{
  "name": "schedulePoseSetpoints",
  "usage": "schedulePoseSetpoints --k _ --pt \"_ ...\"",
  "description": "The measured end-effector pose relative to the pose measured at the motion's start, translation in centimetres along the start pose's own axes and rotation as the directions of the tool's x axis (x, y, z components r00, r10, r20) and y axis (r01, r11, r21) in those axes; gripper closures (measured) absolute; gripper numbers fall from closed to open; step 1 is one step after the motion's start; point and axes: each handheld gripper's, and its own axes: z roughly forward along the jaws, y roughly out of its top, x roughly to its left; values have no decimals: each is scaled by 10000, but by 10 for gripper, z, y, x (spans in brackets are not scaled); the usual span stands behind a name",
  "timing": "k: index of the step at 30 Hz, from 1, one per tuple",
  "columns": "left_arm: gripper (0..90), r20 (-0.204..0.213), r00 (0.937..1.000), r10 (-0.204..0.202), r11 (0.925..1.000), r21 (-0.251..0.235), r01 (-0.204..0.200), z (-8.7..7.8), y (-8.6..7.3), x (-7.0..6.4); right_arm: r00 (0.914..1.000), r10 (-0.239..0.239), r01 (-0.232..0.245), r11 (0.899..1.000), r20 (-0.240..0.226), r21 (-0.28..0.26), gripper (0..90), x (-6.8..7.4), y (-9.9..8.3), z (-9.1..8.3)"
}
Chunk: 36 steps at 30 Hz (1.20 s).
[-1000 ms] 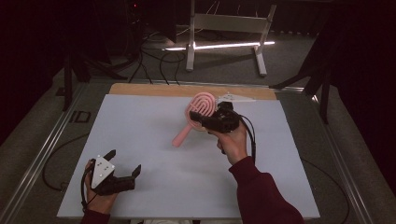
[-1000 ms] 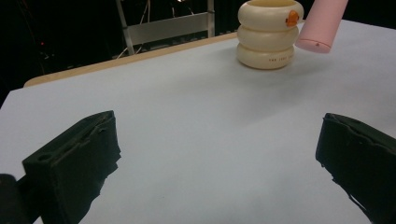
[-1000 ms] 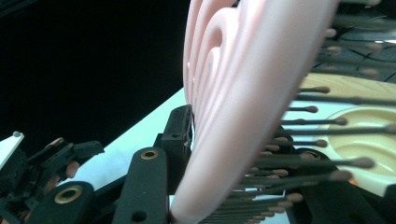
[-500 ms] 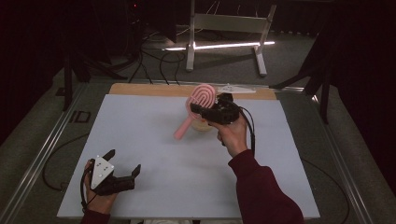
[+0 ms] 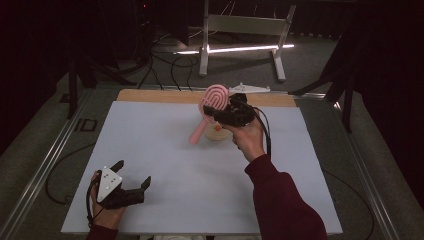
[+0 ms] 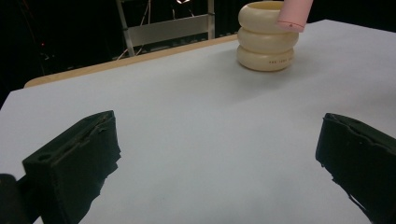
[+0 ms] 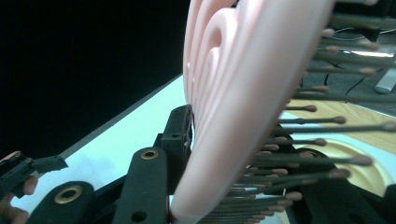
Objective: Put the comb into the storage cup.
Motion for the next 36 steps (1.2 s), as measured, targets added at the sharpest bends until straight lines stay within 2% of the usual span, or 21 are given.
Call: schedulePoseSetpoints --k 5,8,21,27,33,36 --pt "6 -11 10000 29 10000 43 -29 1 0 0 9999 -88 88 10000 128 -29 630 -4 4 1" --pt "7 -18 10000 23 10000 53 -23 1 0 0 9999 160 -159 9998 63 -140 630 -8 5 1" --pt "8 1 10000 46 10000 84 -46 2 0 0 9986 483 -477 9986 218 -245 630 -22 8 1" --pt "9 -6 10000 62 9999 92 -62 2 -1 -1 9985 481 -474 9985 266 -276 630 -24 13 0" --pt "9 -3 10000 6 10000 55 -6 2 0 -1 9989 257 -248 9994 393 -230 630 -24 17 2" --pt "9 -7 10000 12 10000 41 -12 2 0 -1 9984 331 -319 9992 453 -257 630 -28 17 2"
